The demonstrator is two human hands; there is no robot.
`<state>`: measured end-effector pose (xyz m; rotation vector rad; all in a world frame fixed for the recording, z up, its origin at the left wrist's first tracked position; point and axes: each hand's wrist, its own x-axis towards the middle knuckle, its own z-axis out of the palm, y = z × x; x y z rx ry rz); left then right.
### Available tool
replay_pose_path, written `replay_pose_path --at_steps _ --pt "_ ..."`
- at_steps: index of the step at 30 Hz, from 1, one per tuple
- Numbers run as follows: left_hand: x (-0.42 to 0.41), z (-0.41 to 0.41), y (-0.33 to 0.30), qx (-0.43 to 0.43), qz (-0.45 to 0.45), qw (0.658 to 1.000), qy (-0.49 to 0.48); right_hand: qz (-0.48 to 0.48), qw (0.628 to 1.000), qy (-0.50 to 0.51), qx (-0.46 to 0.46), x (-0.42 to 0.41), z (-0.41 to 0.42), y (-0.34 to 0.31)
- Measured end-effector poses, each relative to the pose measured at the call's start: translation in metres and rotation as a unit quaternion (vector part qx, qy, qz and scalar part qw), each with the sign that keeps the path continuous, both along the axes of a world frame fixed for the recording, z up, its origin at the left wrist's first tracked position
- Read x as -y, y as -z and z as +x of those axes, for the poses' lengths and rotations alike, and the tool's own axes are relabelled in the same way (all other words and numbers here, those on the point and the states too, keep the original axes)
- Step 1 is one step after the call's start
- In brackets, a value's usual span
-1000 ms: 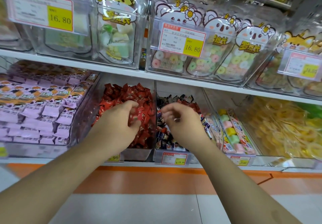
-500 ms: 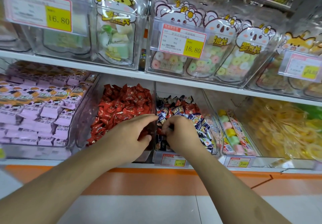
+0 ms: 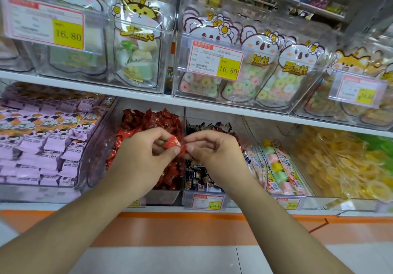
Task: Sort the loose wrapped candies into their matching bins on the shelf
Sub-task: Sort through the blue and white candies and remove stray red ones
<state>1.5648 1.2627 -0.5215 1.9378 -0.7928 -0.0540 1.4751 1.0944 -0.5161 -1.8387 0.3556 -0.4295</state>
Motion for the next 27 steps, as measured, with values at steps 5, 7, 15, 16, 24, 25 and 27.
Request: replay_pose_path --at_steps 5,7,15,16,24,25,27 --pt "-0.004 0.012 0.007 0.082 0.115 0.990 -0.019 -0.162 0.977 0.108 -0.092 0.023 -0.009 0.023" --pt "0.000 0.011 0.009 0.096 0.136 0.985 0.036 -0.193 0.966 0.134 -0.109 0.032 -0.014 0.024" --pt "0.018 0.010 0.035 0.116 0.168 0.969 0.137 -0.288 0.928 0.151 -0.180 0.072 0.016 0.018" --pt "0.019 0.011 0.035 0.120 0.160 0.971 0.130 -0.297 0.924 0.137 -0.200 0.077 0.024 0.020" --pt "0.022 0.010 0.041 0.128 0.131 0.977 0.110 -0.298 0.903 0.110 -0.290 0.100 0.068 0.030" --pt "0.022 0.009 0.042 0.127 0.128 0.978 0.110 -0.302 0.904 0.109 -0.284 0.100 0.068 0.032" --pt "0.023 0.009 0.043 0.126 0.124 0.978 0.109 -0.304 0.912 0.115 -0.251 0.100 0.066 0.036"
